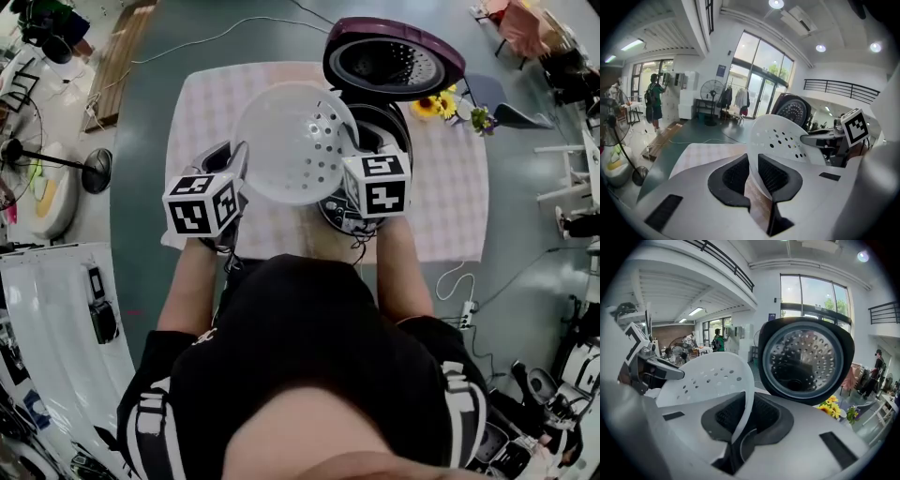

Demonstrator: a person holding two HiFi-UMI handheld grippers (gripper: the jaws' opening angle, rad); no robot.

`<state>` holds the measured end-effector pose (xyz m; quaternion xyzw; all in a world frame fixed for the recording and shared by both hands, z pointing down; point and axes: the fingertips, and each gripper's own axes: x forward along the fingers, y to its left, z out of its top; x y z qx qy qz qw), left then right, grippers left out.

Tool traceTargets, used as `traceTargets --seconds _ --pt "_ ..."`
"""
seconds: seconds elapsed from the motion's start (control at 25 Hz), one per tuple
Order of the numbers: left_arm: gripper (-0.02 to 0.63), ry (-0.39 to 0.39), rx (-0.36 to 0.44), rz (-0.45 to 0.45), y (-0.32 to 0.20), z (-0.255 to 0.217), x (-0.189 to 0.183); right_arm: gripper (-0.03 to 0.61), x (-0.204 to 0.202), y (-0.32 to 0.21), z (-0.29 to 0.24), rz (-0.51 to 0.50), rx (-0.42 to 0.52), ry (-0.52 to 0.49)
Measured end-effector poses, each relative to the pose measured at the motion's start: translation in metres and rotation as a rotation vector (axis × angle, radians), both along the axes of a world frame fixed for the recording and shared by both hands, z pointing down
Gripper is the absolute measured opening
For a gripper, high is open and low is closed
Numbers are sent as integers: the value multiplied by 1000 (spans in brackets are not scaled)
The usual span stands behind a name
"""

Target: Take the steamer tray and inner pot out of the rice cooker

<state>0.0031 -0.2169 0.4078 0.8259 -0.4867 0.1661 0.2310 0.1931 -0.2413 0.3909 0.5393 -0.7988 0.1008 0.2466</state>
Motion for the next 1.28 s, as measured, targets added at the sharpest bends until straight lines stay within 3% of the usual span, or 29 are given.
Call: traceTargets --seconds 0.24,0.56,0.92,1.28 --pt "54 86 -22 -114 17 12 -88 41 -89 4 9 -93 -35 -72" --pt "49 151 -55 -253 34 30 -173 37 -176 2 30 -202 -107 -152" --pt "48 197 -73 -353 50 55 -227 38 -232 7 63 -268 -176 -174" --pt "44 175 -113 -354 42 89 -261 43 -266 0 99 -282 -235 -171"
